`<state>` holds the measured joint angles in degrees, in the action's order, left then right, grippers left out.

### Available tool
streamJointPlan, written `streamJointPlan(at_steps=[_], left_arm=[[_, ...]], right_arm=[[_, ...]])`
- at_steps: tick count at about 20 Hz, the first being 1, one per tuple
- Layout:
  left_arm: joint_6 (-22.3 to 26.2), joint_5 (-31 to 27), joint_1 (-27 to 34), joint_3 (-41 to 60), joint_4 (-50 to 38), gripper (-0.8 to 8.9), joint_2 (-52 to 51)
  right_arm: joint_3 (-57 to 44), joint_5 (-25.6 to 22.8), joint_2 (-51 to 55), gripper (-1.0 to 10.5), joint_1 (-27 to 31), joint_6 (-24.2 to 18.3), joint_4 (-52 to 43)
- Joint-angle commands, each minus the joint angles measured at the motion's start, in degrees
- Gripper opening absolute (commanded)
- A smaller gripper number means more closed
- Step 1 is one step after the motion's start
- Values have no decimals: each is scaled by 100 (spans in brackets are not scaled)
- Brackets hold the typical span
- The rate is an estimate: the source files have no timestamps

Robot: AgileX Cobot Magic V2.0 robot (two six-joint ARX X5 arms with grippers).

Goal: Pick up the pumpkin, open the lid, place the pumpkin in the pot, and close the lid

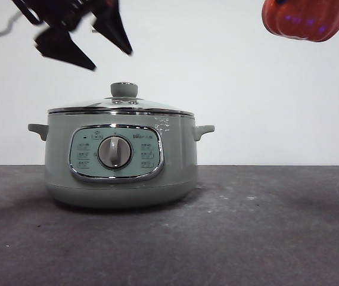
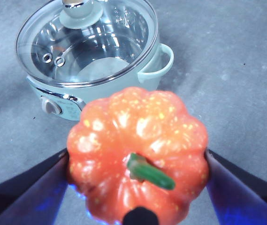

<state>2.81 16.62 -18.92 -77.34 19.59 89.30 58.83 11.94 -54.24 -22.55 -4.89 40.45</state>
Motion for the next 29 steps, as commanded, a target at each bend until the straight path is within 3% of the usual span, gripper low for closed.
streamJointPlan(at_steps=[1,9,10,14,22,29], left_arm=[[87,-87,-107,-87,-122,751,337],[177,-516,-376,-87,-133,746,807],[179,-625,-411,-87,-155,704,807],[175,-640,-474,-90,-151,329,800],[175,-605,-463,-90,46,3,774],[175,-610,-461,-94,63,-9,632]], right_arm=[[7,7,31,-9,-20,120,4],[7,-7,28,-9,-20,138,37],[7,-7,28,-9,-20,140,37],[7,-33,26,-9,-17,136,37],[7,-37,24,-10,-13,136,39],[7,-26,24,-9,-13,136,9]])
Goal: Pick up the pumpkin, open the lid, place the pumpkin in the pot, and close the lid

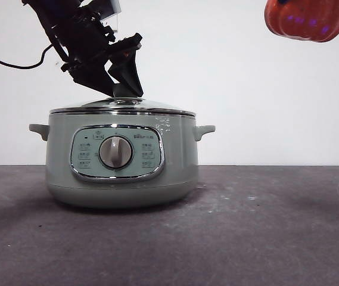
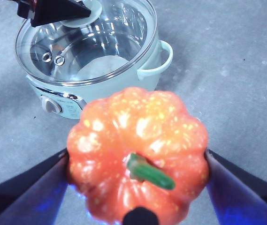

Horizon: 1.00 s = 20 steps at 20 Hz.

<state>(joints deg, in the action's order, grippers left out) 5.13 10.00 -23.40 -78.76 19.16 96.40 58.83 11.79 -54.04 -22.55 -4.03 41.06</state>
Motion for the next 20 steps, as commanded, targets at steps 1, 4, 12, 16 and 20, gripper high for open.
streamJointPlan(at_steps=[1,4,12,16,20], left_arm=[[-57,52,-11,37,109,-9,-177],[-55,55,31,26,109,-9,-544],[-37,48,490,26,750,-9,-2072],[-37,31,765,26,1432,-9,-2997],[-35,-133,863,26,2129,-9,-3788]], right_arm=[[7,-7,4,-9,-13,50,-94],[7,20,2,-10,-15,55,-304],[92,13,-800,-13,-391,166,-1510],[813,-20,-1978,-13,-844,162,-1978],[2179,-17,-3580,-13,-1119,133,-1950]])
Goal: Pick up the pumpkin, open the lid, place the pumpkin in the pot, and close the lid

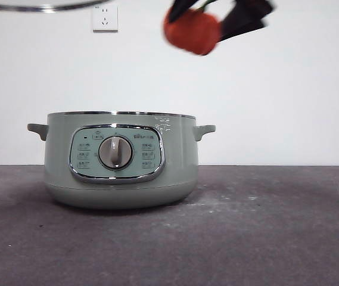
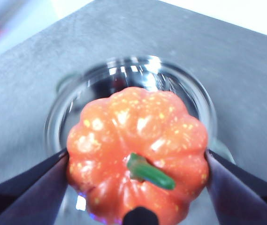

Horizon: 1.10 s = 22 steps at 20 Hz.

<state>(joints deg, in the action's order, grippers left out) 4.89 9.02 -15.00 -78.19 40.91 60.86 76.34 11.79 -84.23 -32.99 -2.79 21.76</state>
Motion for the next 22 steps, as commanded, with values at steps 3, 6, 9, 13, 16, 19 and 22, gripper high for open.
streamJointPlan(at_steps=[3,6,9,13,16,19,22], left_arm=[[-13,-111,26,-31,319,-9,-693],[-17,-157,24,-31,481,-9,-927],[-20,-157,24,-31,605,-9,-1134],[-26,-155,26,-31,741,-9,-1239],[-28,-151,24,-31,817,-9,-1239],[-28,-149,24,-31,820,-9,-1239],[-28,-146,24,-31,822,-9,-1239]], right_arm=[[1377,-17,-1646,-13,-249,-81,28],[1880,-24,-2291,-13,-365,-216,79],[2256,-181,-2973,-13,-442,-474,31],[2308,-367,-3554,-13,-459,-678,-7],[2308,-446,-3720,-12,-463,-726,35],[2308,-450,-3805,-12,-470,-767,258],[2308,-461,-3895,-12,-487,-831,577]])
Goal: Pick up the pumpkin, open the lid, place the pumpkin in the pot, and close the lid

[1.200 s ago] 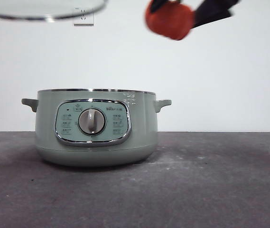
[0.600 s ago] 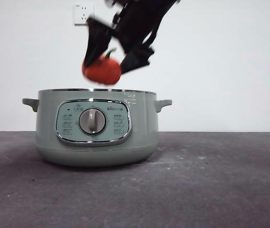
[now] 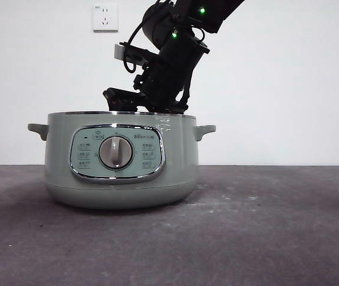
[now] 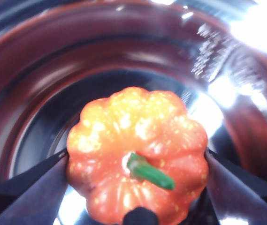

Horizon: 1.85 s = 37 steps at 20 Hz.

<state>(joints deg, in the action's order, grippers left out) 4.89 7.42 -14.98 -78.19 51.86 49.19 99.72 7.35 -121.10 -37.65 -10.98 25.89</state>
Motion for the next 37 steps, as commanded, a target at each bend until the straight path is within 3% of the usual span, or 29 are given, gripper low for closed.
streamJointPlan(at_steps=[1,3,6,8,14,17,19,21,27,37], left_arm=[[-28,13,22,-31,-271,-9,-72],[-28,15,22,-31,-262,-9,-72],[-26,17,22,-31,-243,-9,-72],[-26,17,22,-31,-243,-9,-70],[-24,17,22,-31,-295,-9,-57],[-26,50,22,-31,-503,-9,33],[-24,103,22,-31,-562,-9,282],[-17,341,7,-31,-734,-9,654],[-17,358,-271,-31,-1790,-9,1899],[-15,334,-658,-31,-2990,-9,3403]], right_arm=[[-31,-13,-225,-12,-35,-42,254],[-31,-2,-225,40,-83,-192,337],[-31,-7,-225,470,-107,-192,264],[9,-31,-223,567,-107,-192,258],[476,-101,162,577,-105,-85,417],[511,-1014,859,575,-26,-2,927],[511,-1397,1526,571,127,376,1207],[511,-1364,2275,567,306,758,1569],[511,-1329,3963,567,387,774,2623],[511,-1320,4852,567,334,798,3451]])
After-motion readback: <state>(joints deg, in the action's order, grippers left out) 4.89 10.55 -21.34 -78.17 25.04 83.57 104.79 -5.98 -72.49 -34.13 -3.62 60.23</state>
